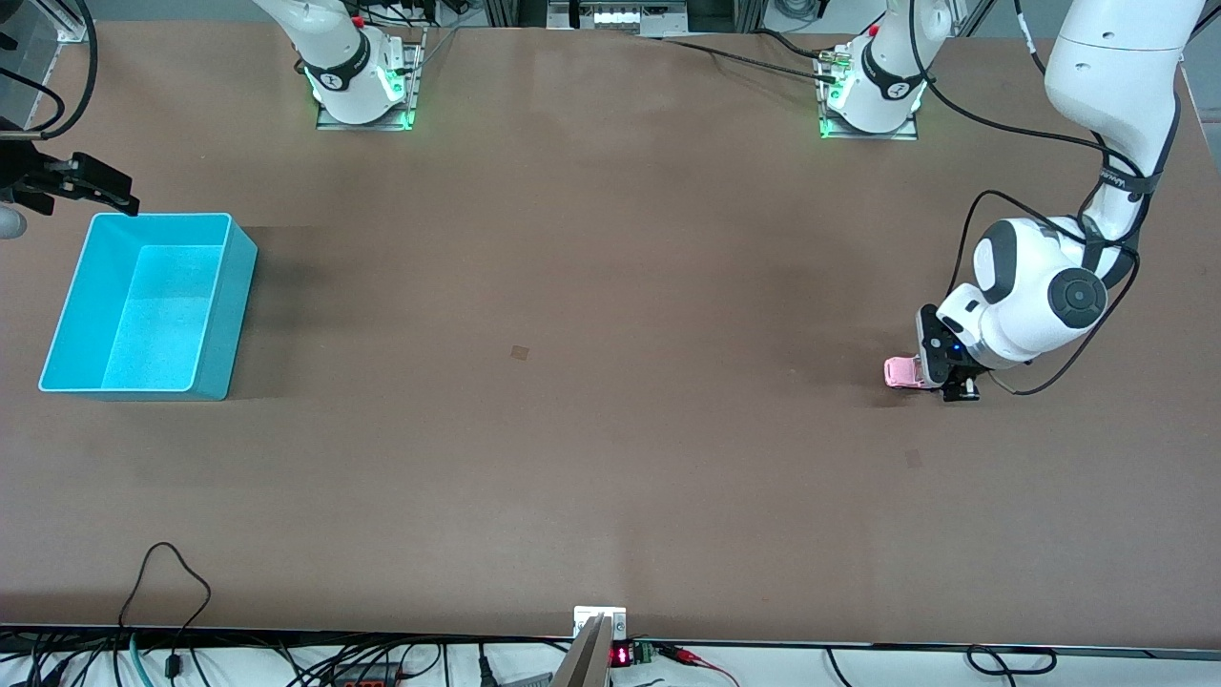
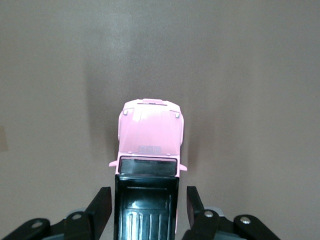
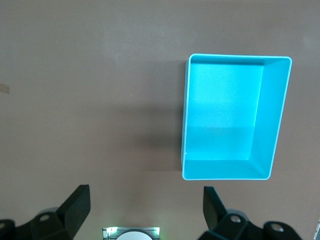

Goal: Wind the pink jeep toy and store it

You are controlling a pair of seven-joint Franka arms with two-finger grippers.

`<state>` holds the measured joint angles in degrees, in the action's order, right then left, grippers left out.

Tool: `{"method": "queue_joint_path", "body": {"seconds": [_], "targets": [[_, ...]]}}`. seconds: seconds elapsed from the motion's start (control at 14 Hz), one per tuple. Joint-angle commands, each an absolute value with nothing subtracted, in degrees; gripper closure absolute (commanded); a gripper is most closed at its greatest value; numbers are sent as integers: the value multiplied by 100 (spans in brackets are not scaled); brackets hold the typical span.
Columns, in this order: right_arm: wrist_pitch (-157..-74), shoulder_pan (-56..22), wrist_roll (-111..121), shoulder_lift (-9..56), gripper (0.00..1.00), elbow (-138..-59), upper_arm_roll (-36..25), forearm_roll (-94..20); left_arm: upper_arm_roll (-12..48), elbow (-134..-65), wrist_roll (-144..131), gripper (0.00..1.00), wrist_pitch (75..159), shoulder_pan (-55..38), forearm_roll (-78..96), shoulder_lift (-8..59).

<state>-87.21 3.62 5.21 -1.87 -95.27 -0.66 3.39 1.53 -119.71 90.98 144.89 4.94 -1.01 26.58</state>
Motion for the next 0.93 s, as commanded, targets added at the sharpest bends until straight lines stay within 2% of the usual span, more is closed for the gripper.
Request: {"method": "queue_joint_path", "body": {"seconds": [0.0,0.57,0.71,0.85], "targets": [[-8657,378,466,-229,0,-9527,-26,334,202,-11988,9141,32,14537,554,-35,2646],[-8648,387,466,-229,0,-9527,-26,325,202,-11979,9141,33,14537,554,-35,2646],[-8648,387,466,-229,0,-9527,-26,334,202,-11979,9141,36,14537,562,-35,2646],[-8648,387,466,-229,0,-9527,-26,334,202,-11979,9141,44,14537,563,-35,2646]]}}
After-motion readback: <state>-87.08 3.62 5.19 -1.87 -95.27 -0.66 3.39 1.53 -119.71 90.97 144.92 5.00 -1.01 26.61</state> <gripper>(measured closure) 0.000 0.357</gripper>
